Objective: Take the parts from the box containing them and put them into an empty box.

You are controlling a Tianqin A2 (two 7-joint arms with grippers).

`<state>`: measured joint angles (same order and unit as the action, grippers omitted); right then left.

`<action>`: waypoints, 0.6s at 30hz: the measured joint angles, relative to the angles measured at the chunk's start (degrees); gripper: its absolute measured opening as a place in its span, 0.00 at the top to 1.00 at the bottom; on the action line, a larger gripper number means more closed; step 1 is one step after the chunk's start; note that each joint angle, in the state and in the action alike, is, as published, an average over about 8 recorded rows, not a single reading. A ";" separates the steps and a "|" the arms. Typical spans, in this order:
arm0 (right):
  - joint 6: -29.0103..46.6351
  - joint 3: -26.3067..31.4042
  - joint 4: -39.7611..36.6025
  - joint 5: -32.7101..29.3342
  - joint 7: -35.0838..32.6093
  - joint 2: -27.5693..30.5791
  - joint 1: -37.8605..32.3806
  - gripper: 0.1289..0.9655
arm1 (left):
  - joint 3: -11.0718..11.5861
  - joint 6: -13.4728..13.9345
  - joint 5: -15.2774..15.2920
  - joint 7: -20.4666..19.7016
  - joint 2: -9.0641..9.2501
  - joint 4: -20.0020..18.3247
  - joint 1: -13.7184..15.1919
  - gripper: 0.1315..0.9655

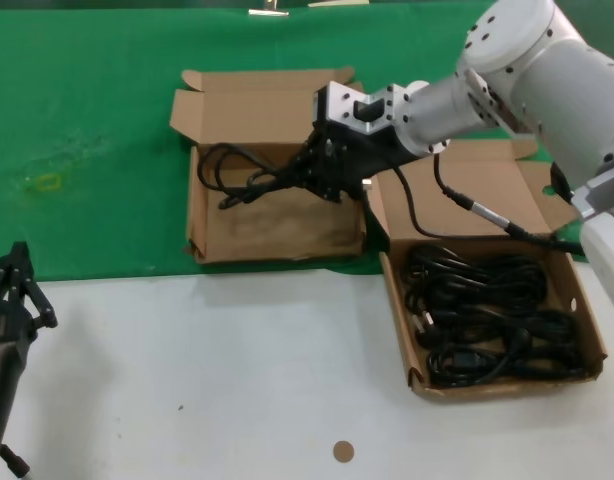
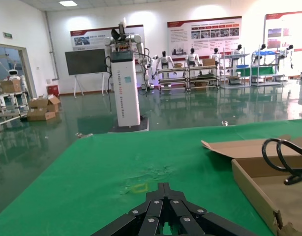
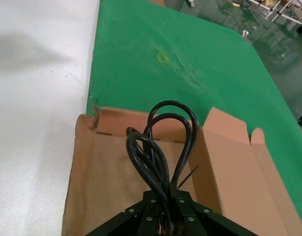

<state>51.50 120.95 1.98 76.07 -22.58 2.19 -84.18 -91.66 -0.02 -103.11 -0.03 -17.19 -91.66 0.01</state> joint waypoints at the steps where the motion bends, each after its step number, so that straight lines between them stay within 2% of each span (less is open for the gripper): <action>1: -0.14 -0.04 -0.09 -0.02 -0.01 0.03 0.07 0.96 | 0.00 0.00 0.00 0.00 0.00 0.00 0.00 0.99; 16: -1.67 -0.86 -0.43 0.08 -0.44 0.33 0.28 0.90 | 0.00 0.00 0.00 0.00 0.00 0.00 0.00 0.99; 18: -1.76 -0.96 -0.41 0.11 -0.52 0.34 0.28 0.87 | 0.00 0.00 0.00 0.00 0.00 0.00 0.00 0.99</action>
<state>49.73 119.99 1.57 76.18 -23.10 2.53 -83.90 -91.66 -0.02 -103.11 -0.03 -17.19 -91.66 0.01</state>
